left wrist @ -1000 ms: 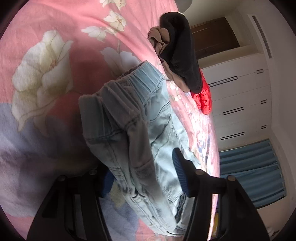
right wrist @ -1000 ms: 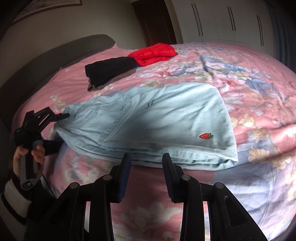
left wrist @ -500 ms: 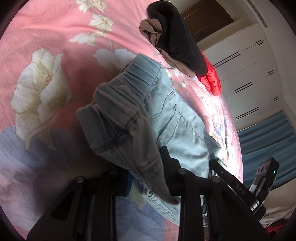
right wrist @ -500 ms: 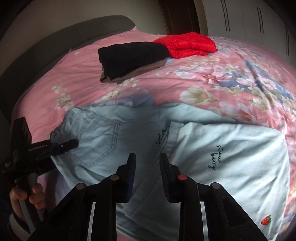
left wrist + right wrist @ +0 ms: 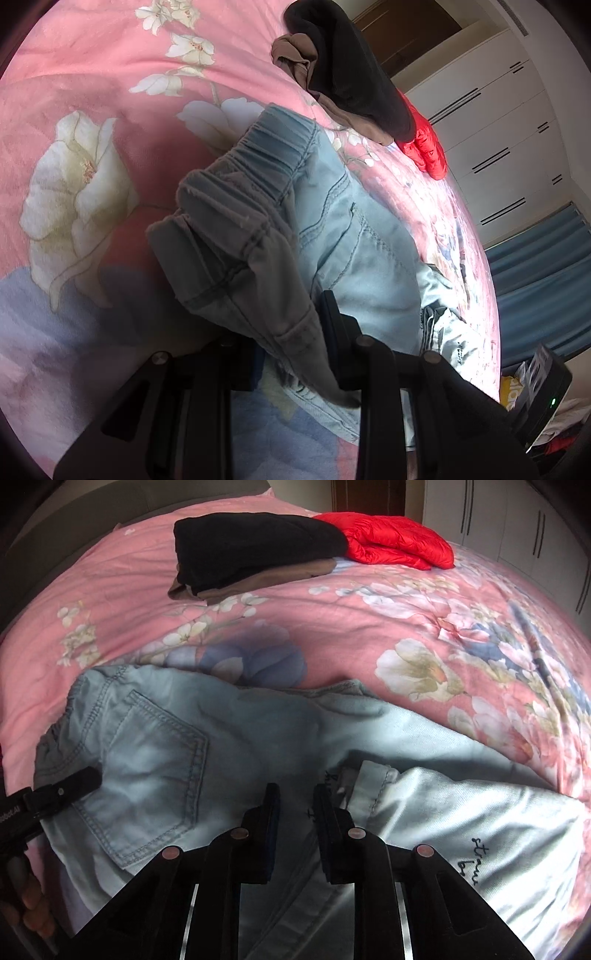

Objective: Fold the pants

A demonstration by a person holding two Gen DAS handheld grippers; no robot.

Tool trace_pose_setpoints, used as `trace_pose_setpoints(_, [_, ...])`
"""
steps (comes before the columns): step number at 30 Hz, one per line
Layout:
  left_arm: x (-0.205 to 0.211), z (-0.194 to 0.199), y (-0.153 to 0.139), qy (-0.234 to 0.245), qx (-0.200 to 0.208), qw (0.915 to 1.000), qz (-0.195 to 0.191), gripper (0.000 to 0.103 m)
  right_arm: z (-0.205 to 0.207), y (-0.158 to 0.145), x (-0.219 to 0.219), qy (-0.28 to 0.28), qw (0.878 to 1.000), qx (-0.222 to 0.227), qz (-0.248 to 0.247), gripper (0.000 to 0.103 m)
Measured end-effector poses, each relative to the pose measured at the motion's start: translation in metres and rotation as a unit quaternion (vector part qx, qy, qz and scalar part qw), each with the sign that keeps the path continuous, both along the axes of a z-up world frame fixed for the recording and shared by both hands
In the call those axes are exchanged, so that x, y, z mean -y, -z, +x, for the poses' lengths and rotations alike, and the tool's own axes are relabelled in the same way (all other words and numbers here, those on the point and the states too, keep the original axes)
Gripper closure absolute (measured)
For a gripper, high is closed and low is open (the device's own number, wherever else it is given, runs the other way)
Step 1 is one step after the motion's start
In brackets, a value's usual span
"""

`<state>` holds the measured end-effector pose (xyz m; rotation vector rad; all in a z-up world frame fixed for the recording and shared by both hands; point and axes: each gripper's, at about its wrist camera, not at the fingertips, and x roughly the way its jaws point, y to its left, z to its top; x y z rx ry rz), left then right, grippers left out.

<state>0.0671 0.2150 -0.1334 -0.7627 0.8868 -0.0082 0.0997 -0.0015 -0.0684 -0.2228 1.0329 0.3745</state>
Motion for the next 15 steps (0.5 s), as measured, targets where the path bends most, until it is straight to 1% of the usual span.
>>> trace_pose_setpoints(3, [0.003,0.001,-0.001,0.004,-0.004,0.9999,0.014,0.075,-0.038,0.008,-0.005,-0.019,1.000,0.002,-0.020,0.081])
trace_pose_setpoints(5, [0.005,0.004,-0.003,0.003,-0.012,0.9998,0.019,0.075,-0.059,0.012,-0.005,-0.014,0.999,0.020,-0.024,0.081])
trace_pose_setpoints(7, [0.007,0.006,-0.006,0.003,-0.022,0.9994,0.025,0.075,-0.070,0.012,-0.007,-0.015,0.999,0.029,-0.023,0.081])
trace_pose_setpoints(9, [0.009,0.007,-0.012,0.004,-0.027,0.9990,0.034,0.075,-0.071,0.013,-0.011,-0.030,0.998,0.029,-0.036,0.081])
trace_pose_setpoints(10, [0.011,0.007,-0.015,0.006,-0.027,0.9988,0.041,0.076,-0.066,0.010,-0.009,-0.030,0.999,0.020,-0.028,0.081])
trace_pose_setpoints(12, [0.014,0.005,-0.021,0.006,-0.026,0.9984,0.051,0.077,-0.067,0.002,-0.002,-0.019,1.000,-0.006,0.002,0.081])
trace_pose_setpoints(14, [0.018,0.003,-0.027,0.006,-0.023,0.9981,0.056,0.079,-0.077,-0.003,-0.001,-0.025,0.999,-0.009,0.023,0.081])
trace_pose_setpoints(15, [0.020,0.002,-0.031,0.005,-0.020,0.9979,0.062,0.079,-0.081,-0.001,-0.001,-0.032,0.999,-0.015,0.028,0.081])
